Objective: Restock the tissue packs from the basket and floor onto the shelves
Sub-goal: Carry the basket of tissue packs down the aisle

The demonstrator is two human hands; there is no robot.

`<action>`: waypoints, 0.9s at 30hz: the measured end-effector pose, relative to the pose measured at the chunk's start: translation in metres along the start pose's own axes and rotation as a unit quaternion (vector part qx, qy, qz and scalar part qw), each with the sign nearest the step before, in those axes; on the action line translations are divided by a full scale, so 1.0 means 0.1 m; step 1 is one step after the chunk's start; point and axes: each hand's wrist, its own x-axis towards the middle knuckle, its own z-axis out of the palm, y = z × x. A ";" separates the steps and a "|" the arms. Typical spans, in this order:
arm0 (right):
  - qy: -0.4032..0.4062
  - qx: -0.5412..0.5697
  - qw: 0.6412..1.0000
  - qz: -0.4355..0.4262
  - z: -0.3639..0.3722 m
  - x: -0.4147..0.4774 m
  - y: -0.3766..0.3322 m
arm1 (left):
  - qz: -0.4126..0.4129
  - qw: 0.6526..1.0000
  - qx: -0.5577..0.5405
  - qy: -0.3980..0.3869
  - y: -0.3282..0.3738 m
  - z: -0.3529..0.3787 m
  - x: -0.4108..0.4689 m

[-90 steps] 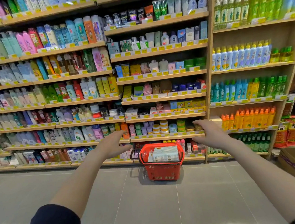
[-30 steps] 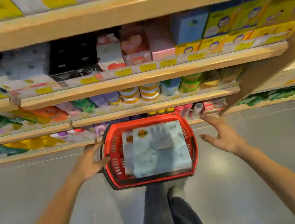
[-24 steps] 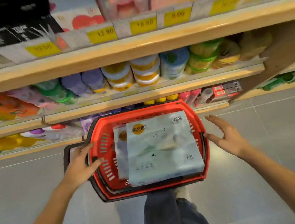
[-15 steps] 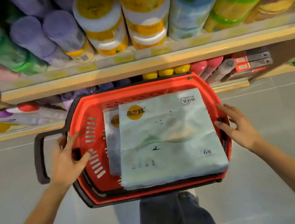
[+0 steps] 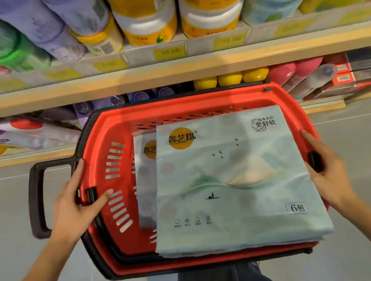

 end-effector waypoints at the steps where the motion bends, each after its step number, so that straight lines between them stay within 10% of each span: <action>1: 0.001 0.001 1.000 -0.001 0.00 0.00 -0.02 | 0.004 1.000 0.002 0.003 0.01 0.01 0.00; 27: -0.029 -0.040 0.993 -0.103 -1.42 -0.90 -2.59 | -0.079 0.985 -0.077 0.136 1.36 -2.34 -1.73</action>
